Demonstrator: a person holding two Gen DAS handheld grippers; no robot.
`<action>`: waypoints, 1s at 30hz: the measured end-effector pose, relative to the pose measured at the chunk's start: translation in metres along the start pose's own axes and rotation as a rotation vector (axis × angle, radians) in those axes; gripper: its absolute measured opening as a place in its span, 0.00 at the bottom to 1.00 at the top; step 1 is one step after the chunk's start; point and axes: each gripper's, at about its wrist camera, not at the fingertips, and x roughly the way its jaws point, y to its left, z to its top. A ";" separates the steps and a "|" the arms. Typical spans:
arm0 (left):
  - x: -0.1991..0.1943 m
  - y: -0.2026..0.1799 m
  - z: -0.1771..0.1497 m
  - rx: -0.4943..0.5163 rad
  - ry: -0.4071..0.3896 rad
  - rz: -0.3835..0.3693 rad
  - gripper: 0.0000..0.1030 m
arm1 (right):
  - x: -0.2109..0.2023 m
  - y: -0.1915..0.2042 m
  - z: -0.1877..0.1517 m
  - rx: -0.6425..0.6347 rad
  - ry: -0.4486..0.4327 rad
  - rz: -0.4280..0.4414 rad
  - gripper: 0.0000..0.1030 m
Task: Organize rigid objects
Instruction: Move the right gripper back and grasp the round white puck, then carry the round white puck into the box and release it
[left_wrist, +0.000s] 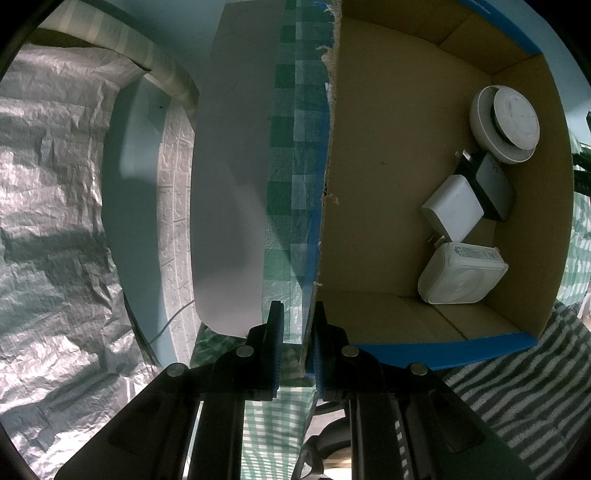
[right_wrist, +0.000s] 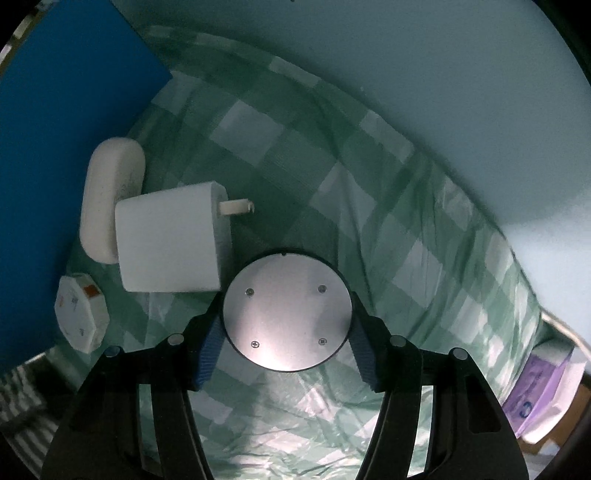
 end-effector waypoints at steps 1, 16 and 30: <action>0.000 0.000 0.000 0.001 0.000 0.000 0.14 | 0.000 -0.001 -0.002 0.009 0.002 0.005 0.60; 0.001 0.000 0.001 0.011 0.000 0.001 0.14 | -0.029 0.018 -0.052 0.115 -0.035 0.131 0.60; 0.000 -0.002 0.002 0.024 0.000 0.003 0.14 | -0.106 0.031 -0.056 0.048 -0.136 0.203 0.60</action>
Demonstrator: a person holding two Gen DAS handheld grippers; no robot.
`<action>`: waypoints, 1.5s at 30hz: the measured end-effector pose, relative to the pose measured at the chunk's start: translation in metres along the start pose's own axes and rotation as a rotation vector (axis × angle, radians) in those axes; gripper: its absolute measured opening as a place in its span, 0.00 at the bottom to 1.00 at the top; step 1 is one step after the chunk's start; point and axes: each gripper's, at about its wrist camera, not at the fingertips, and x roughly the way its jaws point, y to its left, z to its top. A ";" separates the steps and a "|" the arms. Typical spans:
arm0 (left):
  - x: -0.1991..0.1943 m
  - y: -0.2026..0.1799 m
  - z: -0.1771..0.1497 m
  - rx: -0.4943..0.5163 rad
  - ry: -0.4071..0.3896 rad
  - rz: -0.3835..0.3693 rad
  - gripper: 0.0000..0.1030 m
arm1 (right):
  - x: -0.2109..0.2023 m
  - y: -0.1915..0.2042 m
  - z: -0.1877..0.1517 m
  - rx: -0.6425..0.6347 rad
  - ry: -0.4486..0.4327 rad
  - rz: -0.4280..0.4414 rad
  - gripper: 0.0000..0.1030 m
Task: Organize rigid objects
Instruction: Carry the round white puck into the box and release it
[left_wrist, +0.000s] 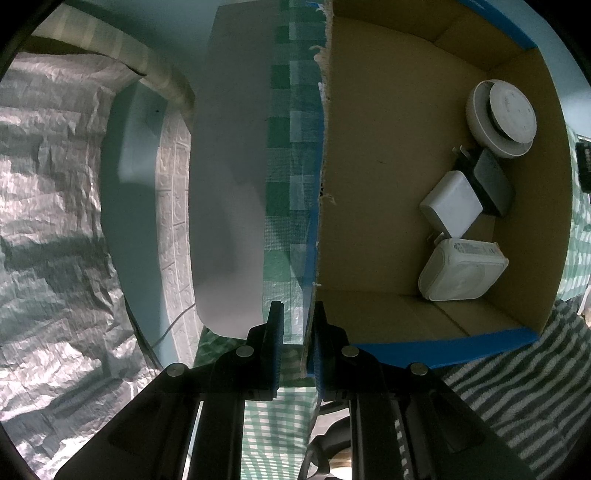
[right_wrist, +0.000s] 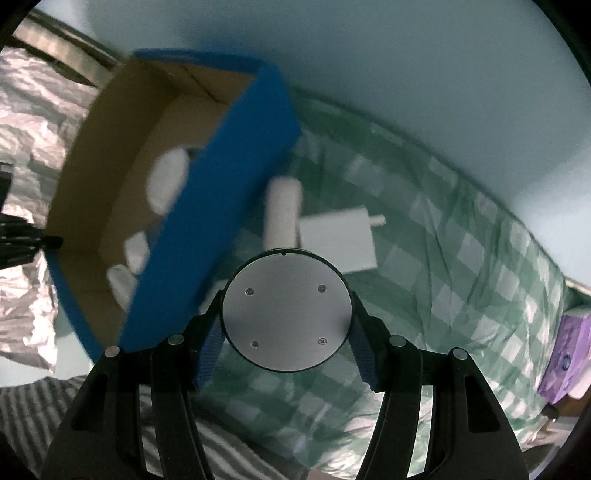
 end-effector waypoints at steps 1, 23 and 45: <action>0.000 0.000 0.000 0.000 0.000 -0.001 0.14 | -0.005 0.004 0.001 -0.010 -0.006 0.002 0.60; 0.000 0.001 0.000 -0.013 -0.005 -0.002 0.14 | 0.008 0.141 0.052 -0.267 0.016 0.020 0.60; 0.000 0.004 -0.001 -0.008 -0.007 0.001 0.14 | 0.023 0.149 0.050 -0.258 0.011 0.004 0.66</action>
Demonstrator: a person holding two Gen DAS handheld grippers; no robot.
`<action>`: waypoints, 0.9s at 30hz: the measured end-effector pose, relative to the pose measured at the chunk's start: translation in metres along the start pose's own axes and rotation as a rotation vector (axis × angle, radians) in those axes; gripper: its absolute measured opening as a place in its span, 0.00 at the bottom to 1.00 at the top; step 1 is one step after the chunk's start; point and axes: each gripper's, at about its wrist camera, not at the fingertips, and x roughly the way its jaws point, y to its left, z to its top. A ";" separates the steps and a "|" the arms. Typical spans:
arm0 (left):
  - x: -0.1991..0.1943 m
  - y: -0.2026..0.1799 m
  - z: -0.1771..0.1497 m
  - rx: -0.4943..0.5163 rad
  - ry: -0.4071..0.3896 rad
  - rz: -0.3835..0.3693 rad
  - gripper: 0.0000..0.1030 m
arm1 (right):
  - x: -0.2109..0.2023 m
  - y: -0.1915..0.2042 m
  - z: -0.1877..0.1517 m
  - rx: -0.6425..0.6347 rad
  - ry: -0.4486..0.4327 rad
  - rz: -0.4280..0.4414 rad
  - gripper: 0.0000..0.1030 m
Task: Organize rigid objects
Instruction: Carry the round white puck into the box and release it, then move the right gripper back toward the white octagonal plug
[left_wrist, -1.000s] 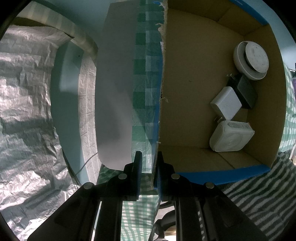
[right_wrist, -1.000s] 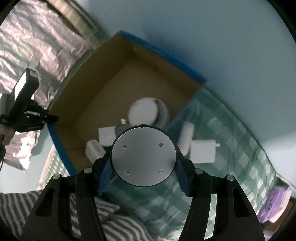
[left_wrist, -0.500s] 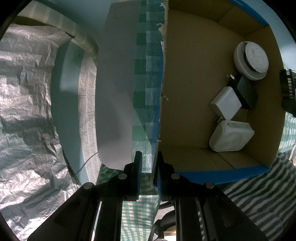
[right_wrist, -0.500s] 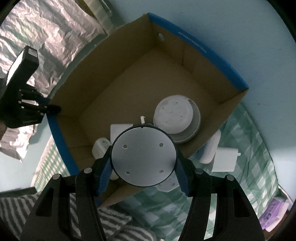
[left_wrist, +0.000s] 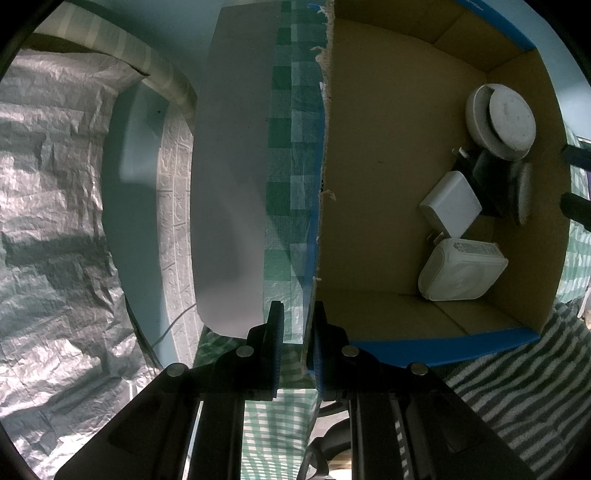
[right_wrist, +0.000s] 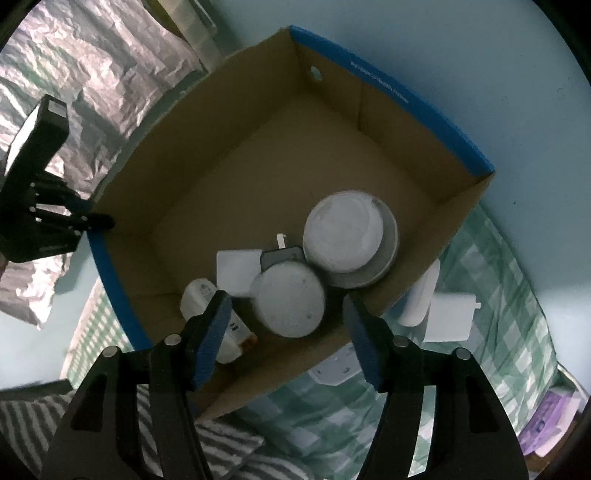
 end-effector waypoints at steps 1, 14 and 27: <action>0.000 0.000 0.000 0.000 0.000 0.000 0.14 | -0.002 0.001 0.000 -0.001 -0.008 -0.006 0.68; 0.000 0.000 0.000 0.001 0.000 0.003 0.14 | -0.014 -0.003 -0.001 0.018 -0.033 -0.010 0.69; -0.001 -0.001 0.001 0.002 0.002 0.003 0.15 | -0.036 -0.026 -0.011 0.103 -0.065 -0.004 0.69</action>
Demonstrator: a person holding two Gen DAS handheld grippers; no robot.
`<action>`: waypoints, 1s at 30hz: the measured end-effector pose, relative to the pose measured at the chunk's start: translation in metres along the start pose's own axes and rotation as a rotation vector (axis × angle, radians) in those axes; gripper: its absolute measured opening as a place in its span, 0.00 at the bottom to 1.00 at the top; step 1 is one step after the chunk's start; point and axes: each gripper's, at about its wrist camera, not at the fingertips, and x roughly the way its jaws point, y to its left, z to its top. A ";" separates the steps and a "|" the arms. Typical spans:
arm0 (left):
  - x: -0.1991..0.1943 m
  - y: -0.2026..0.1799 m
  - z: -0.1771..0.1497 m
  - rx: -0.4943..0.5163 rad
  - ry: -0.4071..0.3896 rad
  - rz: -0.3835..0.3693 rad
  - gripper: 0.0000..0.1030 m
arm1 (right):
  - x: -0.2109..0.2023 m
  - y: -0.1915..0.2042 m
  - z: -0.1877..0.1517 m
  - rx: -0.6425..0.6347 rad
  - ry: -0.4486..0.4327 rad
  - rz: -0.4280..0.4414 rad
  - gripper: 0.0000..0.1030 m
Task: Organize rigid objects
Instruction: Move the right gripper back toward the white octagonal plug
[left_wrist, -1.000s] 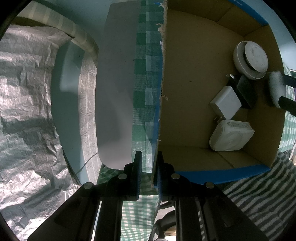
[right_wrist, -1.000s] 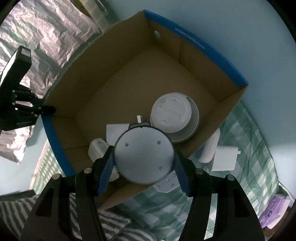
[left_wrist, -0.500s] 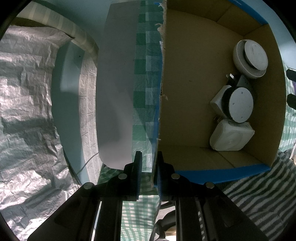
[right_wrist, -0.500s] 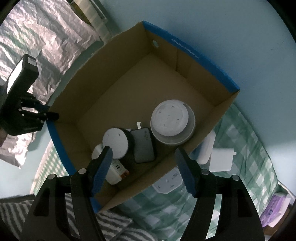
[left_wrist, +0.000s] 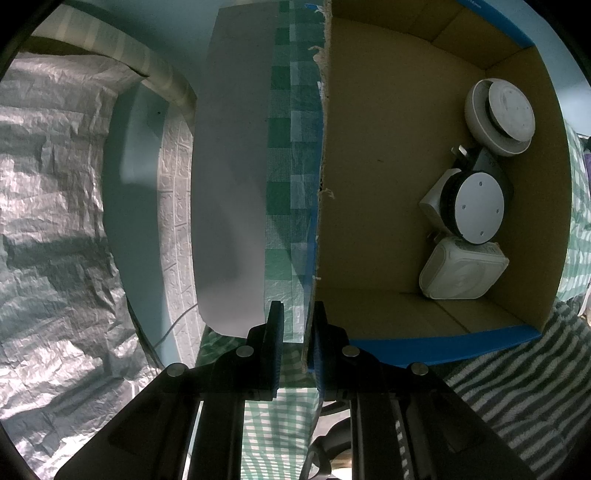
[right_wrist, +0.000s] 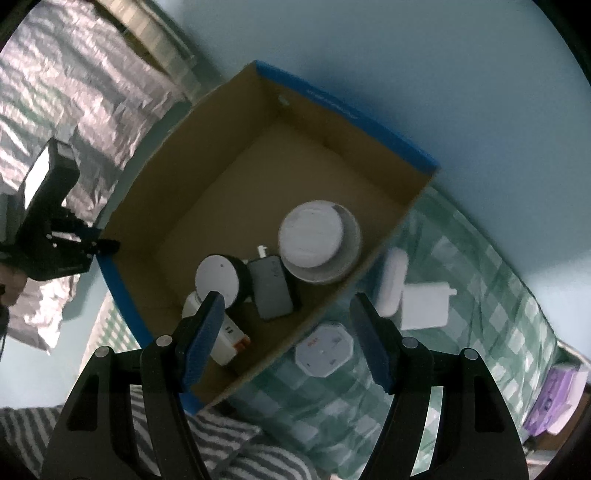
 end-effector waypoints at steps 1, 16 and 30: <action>0.000 0.000 0.000 0.000 0.000 0.000 0.15 | -0.002 -0.004 -0.002 0.010 -0.004 -0.002 0.69; 0.001 -0.002 0.000 0.005 0.003 0.004 0.16 | 0.054 -0.068 -0.052 0.220 0.126 0.021 0.71; 0.003 -0.002 -0.001 0.003 0.003 -0.001 0.16 | 0.098 -0.054 -0.064 0.159 0.047 0.021 0.71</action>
